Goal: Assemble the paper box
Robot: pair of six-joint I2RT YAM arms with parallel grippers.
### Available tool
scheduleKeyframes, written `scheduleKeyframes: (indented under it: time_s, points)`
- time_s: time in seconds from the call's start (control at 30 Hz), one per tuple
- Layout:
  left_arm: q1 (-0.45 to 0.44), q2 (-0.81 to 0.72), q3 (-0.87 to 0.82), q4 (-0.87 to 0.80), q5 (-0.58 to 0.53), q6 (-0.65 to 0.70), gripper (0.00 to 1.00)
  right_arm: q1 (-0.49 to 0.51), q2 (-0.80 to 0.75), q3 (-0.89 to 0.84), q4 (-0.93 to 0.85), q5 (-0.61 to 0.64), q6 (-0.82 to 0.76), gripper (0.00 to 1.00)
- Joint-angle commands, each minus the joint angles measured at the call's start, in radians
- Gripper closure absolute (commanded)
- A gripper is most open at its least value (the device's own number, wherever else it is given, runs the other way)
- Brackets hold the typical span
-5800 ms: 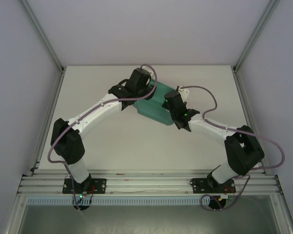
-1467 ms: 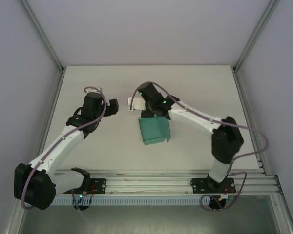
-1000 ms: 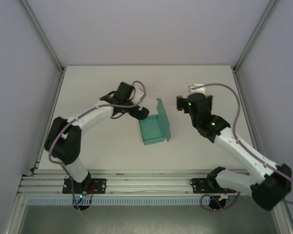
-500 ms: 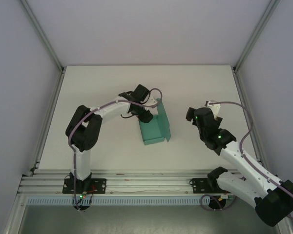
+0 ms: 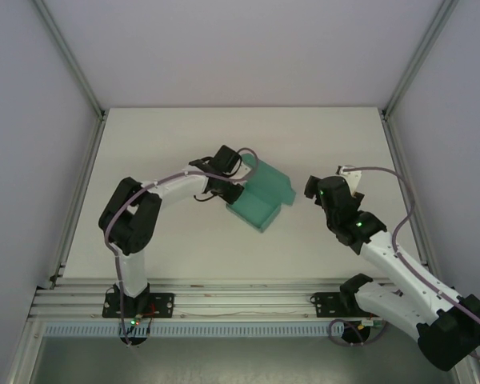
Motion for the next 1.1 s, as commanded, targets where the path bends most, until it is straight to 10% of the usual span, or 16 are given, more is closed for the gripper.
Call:
scheduleKeyframes:
  time_s: [0.0,0.3,0.53,0.7,0.83,1.07]
  points:
    - [0.002,-0.052,-0.011,0.02,-0.104,-0.135,0.9,-0.006,0.004,-0.008,0.008,0.033,0.032,0.0]
    - [-0.012,-0.13,-0.134,0.08,-0.234,-0.489,0.79,-0.006,0.079,0.006,0.086,-0.066,-0.041,0.0]
    - [-0.012,-0.164,-0.148,0.061,-0.255,-0.514,0.66,-0.005,0.185,0.054,0.208,-0.422,-0.362,0.0]
    - [-0.006,-0.268,-0.151,0.063,-0.257,-0.427,0.43,-0.006,0.288,0.159,0.17,-0.673,-0.615,0.0]
    - [0.07,-0.325,-0.137,0.078,-0.178,-0.273,0.0,-0.018,0.425,0.307,0.067,-0.735,-0.733,0.0]
    - [0.208,-0.272,-0.086,0.112,0.136,0.104,0.0,-0.072,0.664,0.556,-0.127,-0.825,-0.838,0.08]
